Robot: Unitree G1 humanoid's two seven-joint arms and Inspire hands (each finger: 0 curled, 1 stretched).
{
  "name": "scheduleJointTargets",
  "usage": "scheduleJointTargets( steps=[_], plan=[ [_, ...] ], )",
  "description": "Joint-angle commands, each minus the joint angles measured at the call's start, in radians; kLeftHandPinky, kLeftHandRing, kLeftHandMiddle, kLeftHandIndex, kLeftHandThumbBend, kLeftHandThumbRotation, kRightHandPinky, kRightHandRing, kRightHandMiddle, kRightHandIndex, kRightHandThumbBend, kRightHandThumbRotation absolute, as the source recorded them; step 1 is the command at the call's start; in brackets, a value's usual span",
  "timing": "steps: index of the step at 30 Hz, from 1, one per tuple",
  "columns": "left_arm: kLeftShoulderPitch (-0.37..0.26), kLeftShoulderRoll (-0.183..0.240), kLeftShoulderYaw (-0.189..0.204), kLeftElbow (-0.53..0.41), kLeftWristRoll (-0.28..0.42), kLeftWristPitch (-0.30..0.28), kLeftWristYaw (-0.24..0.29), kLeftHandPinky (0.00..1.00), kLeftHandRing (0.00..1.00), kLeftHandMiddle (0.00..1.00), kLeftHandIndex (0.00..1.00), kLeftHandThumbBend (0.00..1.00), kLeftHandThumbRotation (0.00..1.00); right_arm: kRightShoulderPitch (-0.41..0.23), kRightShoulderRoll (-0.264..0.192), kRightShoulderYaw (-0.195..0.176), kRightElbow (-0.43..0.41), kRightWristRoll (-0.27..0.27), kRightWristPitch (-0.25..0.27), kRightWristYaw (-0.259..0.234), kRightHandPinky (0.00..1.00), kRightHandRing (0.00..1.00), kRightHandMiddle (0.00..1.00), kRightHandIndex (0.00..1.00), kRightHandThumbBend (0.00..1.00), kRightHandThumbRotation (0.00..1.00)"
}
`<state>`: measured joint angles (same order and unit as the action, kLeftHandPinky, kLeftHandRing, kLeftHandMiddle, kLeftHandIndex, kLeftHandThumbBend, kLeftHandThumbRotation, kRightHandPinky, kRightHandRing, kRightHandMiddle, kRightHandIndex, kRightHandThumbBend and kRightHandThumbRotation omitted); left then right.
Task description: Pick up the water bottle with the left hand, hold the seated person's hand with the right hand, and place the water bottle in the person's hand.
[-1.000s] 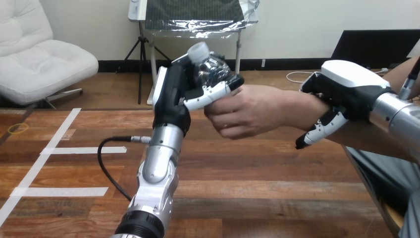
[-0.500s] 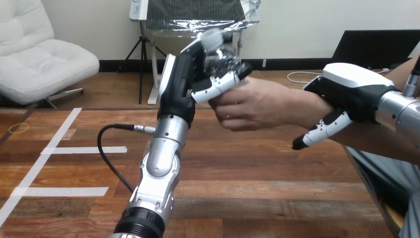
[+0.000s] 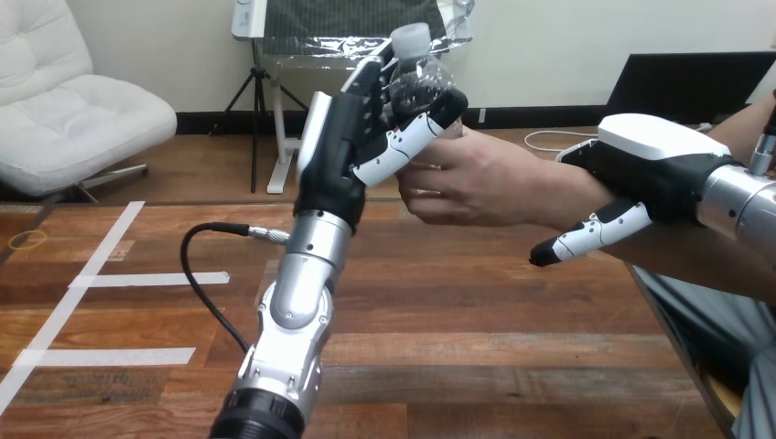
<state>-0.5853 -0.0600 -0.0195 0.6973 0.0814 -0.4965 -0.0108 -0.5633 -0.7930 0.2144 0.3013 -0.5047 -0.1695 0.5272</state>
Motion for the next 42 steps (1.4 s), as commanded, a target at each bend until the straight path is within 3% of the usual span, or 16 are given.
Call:
scheduleJointTargets(
  steps=[1, 9, 17, 25, 32, 37, 42],
  plan=[
    [0.002, 0.004, -0.006, -0.065, -0.004, -0.016, -0.003, 0.93, 0.90, 0.87, 0.88, 0.90, 1.00, 0.007, 0.004, -0.023, -0.035, 0.028, -0.022, -0.013, 0.46, 0.59, 0.67, 0.73, 1.00, 0.62],
    [0.031, 0.014, -0.005, -0.110, -0.009, 0.003, -0.013, 0.96, 0.92, 0.89, 0.89, 0.87, 1.00, 0.023, 0.007, -0.038, -0.042, 0.047, -0.018, -0.009, 0.48, 0.62, 0.69, 0.76, 1.00, 0.62],
    [0.054, 0.023, -0.002, -0.143, -0.009, 0.008, -0.022, 0.99, 0.94, 0.90, 0.90, 0.87, 1.00, 0.038, 0.010, -0.051, -0.057, 0.070, 0.005, 0.000, 0.55, 0.74, 0.78, 0.81, 1.00, 0.69],
    [0.078, 0.032, 0.002, -0.180, -0.008, 0.012, -0.017, 0.97, 0.93, 0.89, 0.90, 0.86, 1.00, 0.045, 0.027, -0.078, -0.049, 0.150, 0.018, 0.015, 0.67, 0.86, 0.87, 0.87, 1.00, 0.72],
    [0.093, 0.035, 0.005, -0.205, -0.017, 0.018, -0.021, 0.94, 0.92, 0.89, 0.89, 0.86, 1.00, 0.050, 0.045, -0.102, -0.051, 0.209, 0.052, 0.016, 0.73, 0.90, 0.90, 0.90, 1.00, 0.75],
    [0.107, 0.037, 0.008, -0.224, -0.027, 0.021, -0.028, 0.93, 0.92, 0.89, 0.89, 0.87, 1.00, 0.059, 0.059, -0.122, -0.060, 0.249, 0.070, -0.004, 0.76, 0.92, 0.93, 0.93, 1.00, 0.77],
    [0.123, 0.038, 0.007, -0.249, -0.035, 0.023, -0.033, 0.91, 0.92, 0.89, 0.89, 0.87, 1.00, 0.070, 0.069, -0.137, -0.068, 0.254, 0.062, -0.046, 0.77, 0.93, 0.95, 0.95, 1.00, 0.80]
  ],
)
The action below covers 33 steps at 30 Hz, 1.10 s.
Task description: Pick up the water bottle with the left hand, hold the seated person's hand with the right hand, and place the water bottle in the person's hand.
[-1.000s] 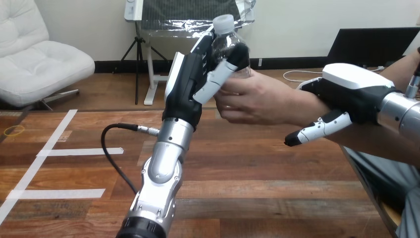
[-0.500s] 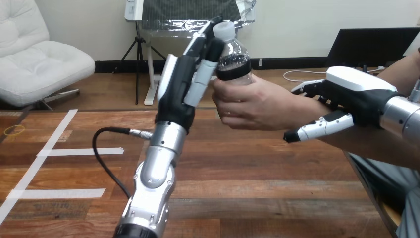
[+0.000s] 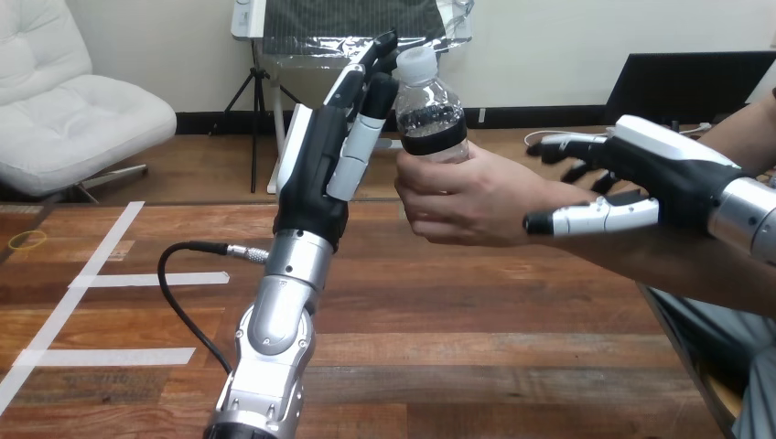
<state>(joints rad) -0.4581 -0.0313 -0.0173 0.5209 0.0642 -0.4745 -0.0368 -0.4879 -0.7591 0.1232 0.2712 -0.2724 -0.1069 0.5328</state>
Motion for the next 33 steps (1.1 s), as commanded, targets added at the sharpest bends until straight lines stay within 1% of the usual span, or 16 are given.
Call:
scheduleJointTargets(
  steps=[1, 5, 8, 11, 17, 20, 23, 24, 26, 27, 32, 33],
  plan=[
    [0.000, 0.009, 0.004, -0.079, -0.019, 0.003, -0.007, 0.91, 0.92, 0.89, 0.89, 0.87, 1.00, -0.003, 0.037, -0.048, -0.040, 0.021, 0.001, -0.059, 0.78, 0.94, 0.95, 0.96, 1.00, 0.82],
    [0.018, 0.011, 0.003, -0.105, -0.024, 0.015, -0.011, 0.91, 0.92, 0.89, 0.89, 0.88, 1.00, 0.008, 0.047, -0.061, -0.055, 0.024, 0.007, -0.079, 0.79, 0.94, 0.96, 0.97, 1.00, 0.84],
    [0.035, 0.008, 0.004, -0.131, -0.036, 0.019, -0.015, 0.91, 0.92, 0.89, 0.89, 0.88, 1.00, 0.018, 0.061, -0.078, -0.065, 0.047, 0.008, -0.093, 0.80, 0.95, 0.96, 0.98, 1.00, 0.85],
    [0.052, 0.007, 0.004, -0.156, -0.047, 0.027, -0.021, 0.92, 0.93, 0.90, 0.89, 0.88, 1.00, 0.025, 0.069, -0.088, -0.067, 0.059, -0.013, -0.111, 0.80, 0.94, 0.96, 0.98, 1.00, 0.85],
    [0.095, 0.002, 0.005, -0.225, -0.070, 0.047, -0.030, 0.93, 0.93, 0.90, 0.89, 0.88, 1.00, 0.049, 0.089, -0.109, -0.099, 0.074, -0.016, -0.142, 0.80, 0.93, 0.95, 0.98, 1.00, 0.87],
    [0.123, -0.001, 0.003, -0.272, -0.081, 0.062, -0.030, 0.94, 0.93, 0.90, 0.88, 0.88, 1.00, 0.065, 0.104, -0.123, -0.113, 0.091, -0.023, -0.161, 0.80, 0.93, 0.95, 0.98, 1.00, 0.89],
    [0.154, -0.004, 0.000, -0.326, -0.086, 0.072, -0.028, 0.94, 0.93, 0.89, 0.87, 0.87, 1.00, 0.086, 0.126, -0.141, -0.134, 0.117, -0.037, -0.180, 0.80, 0.93, 0.94, 0.97, 1.00, 0.90],
    [0.170, -0.005, -0.002, -0.352, -0.090, 0.076, -0.029, 0.95, 0.93, 0.89, 0.87, 0.87, 1.00, 0.097, 0.140, -0.151, -0.146, 0.136, -0.046, -0.187, 0.80, 0.92, 0.94, 0.97, 1.00, 0.90],
    [0.188, -0.006, -0.005, -0.384, -0.094, 0.084, -0.030, 0.95, 0.93, 0.89, 0.87, 0.86, 1.00, 0.109, 0.155, -0.162, -0.160, 0.158, -0.056, -0.193, 0.80, 0.92, 0.94, 0.96, 1.00, 0.91],
    [0.202, -0.005, -0.007, -0.407, -0.095, 0.083, -0.032, 0.95, 0.92, 0.89, 0.87, 0.85, 1.00, 0.121, 0.167, -0.169, -0.173, 0.171, -0.072, -0.203, 0.80, 0.92, 0.94, 0.96, 1.00, 0.91],
    [0.244, 0.000, -0.012, -0.480, -0.092, 0.081, -0.031, 0.95, 0.91, 0.88, 0.86, 0.84, 1.00, 0.161, 0.204, -0.185, -0.226, 0.194, -0.114, -0.241, 0.79, 0.91, 0.92, 0.94, 1.00, 0.94],
    [0.256, 0.003, -0.013, -0.500, -0.093, 0.078, -0.033, 0.94, 0.90, 0.88, 0.86, 0.84, 1.00, 0.175, 0.219, -0.190, -0.245, 0.205, -0.123, -0.253, 0.79, 0.90, 0.92, 0.94, 1.00, 0.94]
  ],
)
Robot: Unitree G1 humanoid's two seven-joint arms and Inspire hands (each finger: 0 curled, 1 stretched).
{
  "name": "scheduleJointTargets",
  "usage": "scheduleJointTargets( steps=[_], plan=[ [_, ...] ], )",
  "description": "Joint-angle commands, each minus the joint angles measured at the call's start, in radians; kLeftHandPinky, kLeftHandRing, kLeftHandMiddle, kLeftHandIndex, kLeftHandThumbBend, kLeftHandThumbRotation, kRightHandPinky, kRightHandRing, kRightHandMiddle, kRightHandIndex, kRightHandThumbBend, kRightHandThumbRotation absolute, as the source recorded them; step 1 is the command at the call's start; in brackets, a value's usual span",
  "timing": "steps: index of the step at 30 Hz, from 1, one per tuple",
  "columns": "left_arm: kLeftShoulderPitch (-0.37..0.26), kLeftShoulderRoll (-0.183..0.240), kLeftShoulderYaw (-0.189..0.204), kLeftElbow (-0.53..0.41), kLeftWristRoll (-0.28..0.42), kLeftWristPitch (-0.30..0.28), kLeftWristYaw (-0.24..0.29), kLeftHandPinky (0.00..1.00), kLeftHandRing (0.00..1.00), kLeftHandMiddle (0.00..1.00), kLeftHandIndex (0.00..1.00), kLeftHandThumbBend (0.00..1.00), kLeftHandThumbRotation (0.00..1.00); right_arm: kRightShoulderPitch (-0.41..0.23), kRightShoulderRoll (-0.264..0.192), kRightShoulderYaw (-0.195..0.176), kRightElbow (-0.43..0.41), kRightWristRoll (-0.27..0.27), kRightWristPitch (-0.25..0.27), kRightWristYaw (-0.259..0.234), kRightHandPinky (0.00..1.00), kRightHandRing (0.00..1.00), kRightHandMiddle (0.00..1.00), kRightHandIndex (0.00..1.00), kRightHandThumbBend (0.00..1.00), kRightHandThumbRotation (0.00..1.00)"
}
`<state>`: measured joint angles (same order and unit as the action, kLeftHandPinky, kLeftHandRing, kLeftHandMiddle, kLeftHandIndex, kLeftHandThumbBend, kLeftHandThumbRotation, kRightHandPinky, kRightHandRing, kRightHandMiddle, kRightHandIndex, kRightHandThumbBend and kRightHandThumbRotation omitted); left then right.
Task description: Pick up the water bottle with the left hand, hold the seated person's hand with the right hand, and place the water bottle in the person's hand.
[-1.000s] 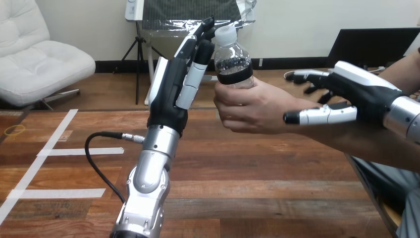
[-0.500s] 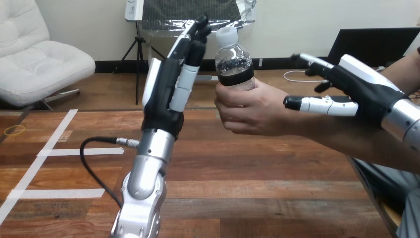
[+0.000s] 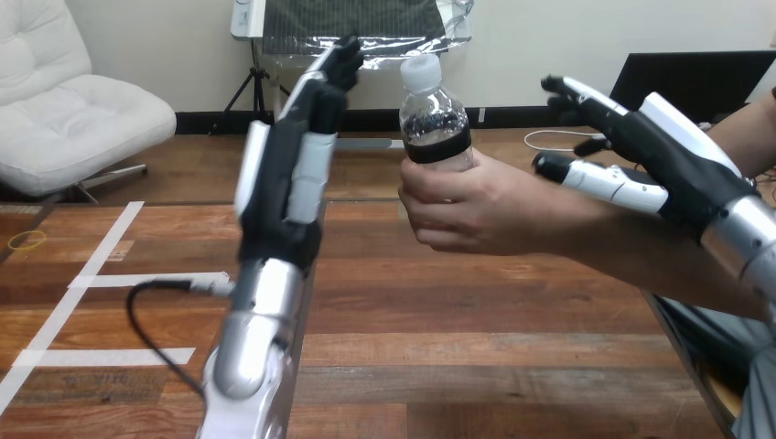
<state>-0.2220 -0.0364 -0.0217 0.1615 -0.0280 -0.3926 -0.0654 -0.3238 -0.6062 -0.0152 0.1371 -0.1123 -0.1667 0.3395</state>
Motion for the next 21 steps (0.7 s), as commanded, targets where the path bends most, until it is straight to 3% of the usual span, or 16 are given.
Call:
scheduleJointTargets(
  steps=[1, 15, 21],
  plan=[
    [0.028, 0.009, -0.010, -0.155, -0.001, -0.004, -0.007, 0.94, 0.90, 0.87, 0.86, 0.84, 1.00, 0.020, 0.075, -0.054, -0.123, 0.052, -0.068, -0.066, 0.78, 0.90, 0.92, 0.94, 1.00, 0.95],
    [0.137, 0.017, -0.005, -0.347, -0.016, -0.024, -0.012, 0.96, 0.85, 0.83, 0.82, 0.87, 1.00, 0.170, 0.204, -0.059, -0.319, 0.128, -0.150, -0.133, 0.78, 0.91, 0.91, 0.93, 1.00, 1.00],
    [0.182, 0.023, -0.006, -0.412, -0.058, -0.038, -0.032, 0.88, 0.83, 0.81, 0.80, 0.86, 1.00, 0.243, 0.263, -0.042, -0.421, 0.139, -0.161, -0.155, 0.78, 0.90, 0.90, 0.92, 1.00, 1.00]
  ],
)
